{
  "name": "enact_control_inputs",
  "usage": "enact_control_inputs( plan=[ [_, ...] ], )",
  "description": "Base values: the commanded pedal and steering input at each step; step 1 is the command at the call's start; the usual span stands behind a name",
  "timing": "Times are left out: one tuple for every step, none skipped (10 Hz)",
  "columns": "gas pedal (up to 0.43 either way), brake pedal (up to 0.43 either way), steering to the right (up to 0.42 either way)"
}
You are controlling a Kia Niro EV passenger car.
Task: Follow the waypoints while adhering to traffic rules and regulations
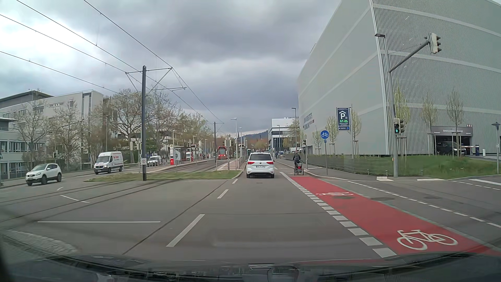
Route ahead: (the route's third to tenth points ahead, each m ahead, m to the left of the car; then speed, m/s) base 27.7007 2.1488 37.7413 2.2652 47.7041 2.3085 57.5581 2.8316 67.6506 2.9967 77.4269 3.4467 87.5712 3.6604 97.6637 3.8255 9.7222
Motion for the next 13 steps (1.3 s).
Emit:
enact_control_inputs(
  plan=[
    [0.087, 0.000, 0.002],
    [0.087, 0.000, 0.002],
    [0.087, 0.000, 0.002],
    [0.087, 0.000, 0.002],
    [0.087, 0.000, 0.002],
    [0.087, 0.000, 0.002],
    [0.087, 0.000, 0.002],
    [0.087, 0.000, 0.002],
    [0.087, 0.000, 0.002],
    [0.087, 0.000, 0.001],
    [0.087, 0.000, 0.000],
    [0.087, 0.000, 0.000],
    [0.087, 0.000, 0.000]
  ],
)
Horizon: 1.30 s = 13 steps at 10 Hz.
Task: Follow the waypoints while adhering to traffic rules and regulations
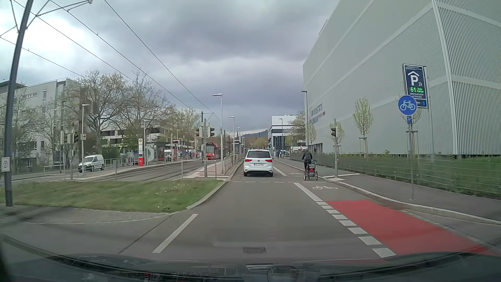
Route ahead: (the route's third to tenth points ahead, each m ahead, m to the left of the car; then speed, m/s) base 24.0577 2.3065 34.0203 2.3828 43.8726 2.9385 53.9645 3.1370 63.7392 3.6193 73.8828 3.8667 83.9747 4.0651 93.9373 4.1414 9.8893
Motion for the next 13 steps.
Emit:
enact_control_inputs(
  plan=[
    [0.087, 0.000, 0.000],
    [0.079, 0.000, -0.002],
    [0.079, 0.000, -0.004],
    [0.079, 0.000, -0.005],
    [0.079, 0.000, -0.005],
    [0.079, 0.000, -0.005],
    [0.079, 0.000, -0.005],
    [0.079, 0.000, -0.005],
    [0.079, 0.000, -0.005],
    [0.079, 0.000, -0.004],
    [0.079, 0.000, -0.005],
    [0.059, 0.000, -0.005],
    [0.059, 0.000, -0.005]
  ],
)
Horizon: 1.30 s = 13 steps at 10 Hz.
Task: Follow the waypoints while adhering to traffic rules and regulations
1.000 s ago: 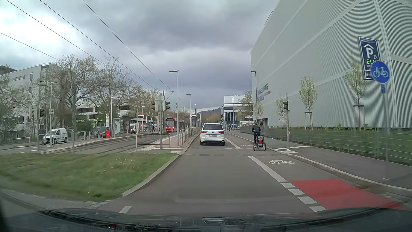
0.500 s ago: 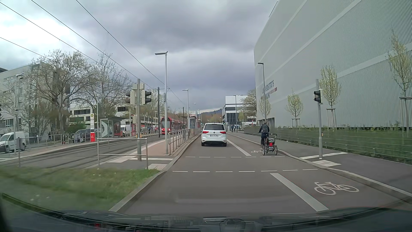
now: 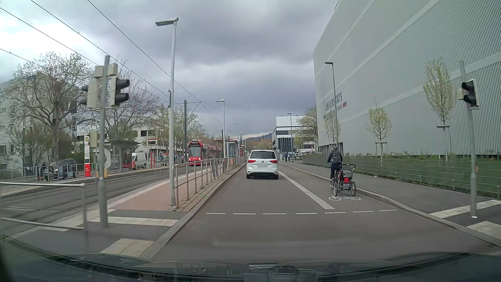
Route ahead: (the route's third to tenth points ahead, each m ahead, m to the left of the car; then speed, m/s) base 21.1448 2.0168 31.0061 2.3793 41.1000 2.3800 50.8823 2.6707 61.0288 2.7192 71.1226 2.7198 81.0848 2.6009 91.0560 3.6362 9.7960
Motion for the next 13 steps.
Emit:
enact_control_inputs(
  plan=[
    [0.059, 0.000, -0.005],
    [0.039, 0.000, -0.005],
    [0.039, 0.000, -0.005],
    [0.039, 0.000, -0.004],
    [0.008, 0.000, -0.004],
    [0.008, 0.000, -0.004],
    [0.008, 0.000, -0.004],
    [0.008, 0.000, -0.004],
    [0.008, 0.000, -0.004],
    [0.008, 0.000, -0.004],
    [0.008, 0.000, -0.004],
    [0.008, 0.000, -0.004],
    [0.008, 0.000, -0.003]
  ],
)
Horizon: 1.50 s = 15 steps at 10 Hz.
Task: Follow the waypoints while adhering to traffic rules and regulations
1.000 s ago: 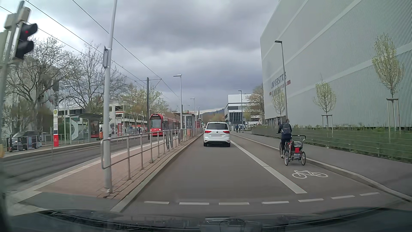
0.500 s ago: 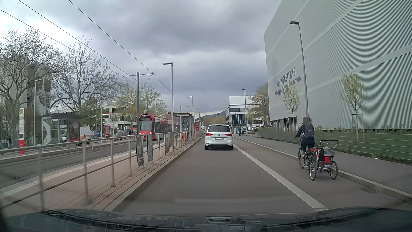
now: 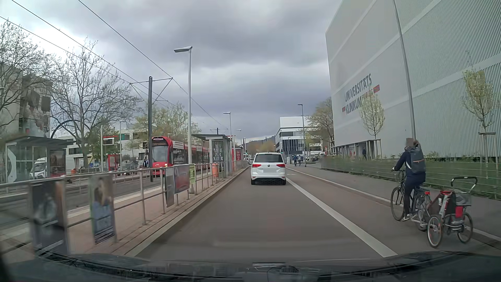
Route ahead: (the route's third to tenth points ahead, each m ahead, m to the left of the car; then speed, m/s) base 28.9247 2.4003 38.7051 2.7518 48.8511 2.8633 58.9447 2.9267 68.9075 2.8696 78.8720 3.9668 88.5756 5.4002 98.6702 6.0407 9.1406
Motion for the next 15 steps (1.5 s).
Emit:
enact_control_inputs(
  plan=[
    [0.008, 0.000, -0.003],
    [0.008, 0.000, -0.003],
    [0.008, 0.000, -0.003],
    [0.008, 0.000, -0.003],
    [0.008, 0.000, -0.003],
    [0.008, 0.000, -0.003],
    [0.008, 0.000, -0.003],
    [0.008, 0.000, -0.003],
    [0.008, 0.000, -0.003],
    [0.008, 0.000, -0.002],
    [0.008, 0.000, -0.002],
    [0.008, 0.000, -0.001],
    [0.008, 0.000, -0.002],
    [0.008, 0.000, -0.002],
    [0.008, 0.000, -0.001]
  ],
)
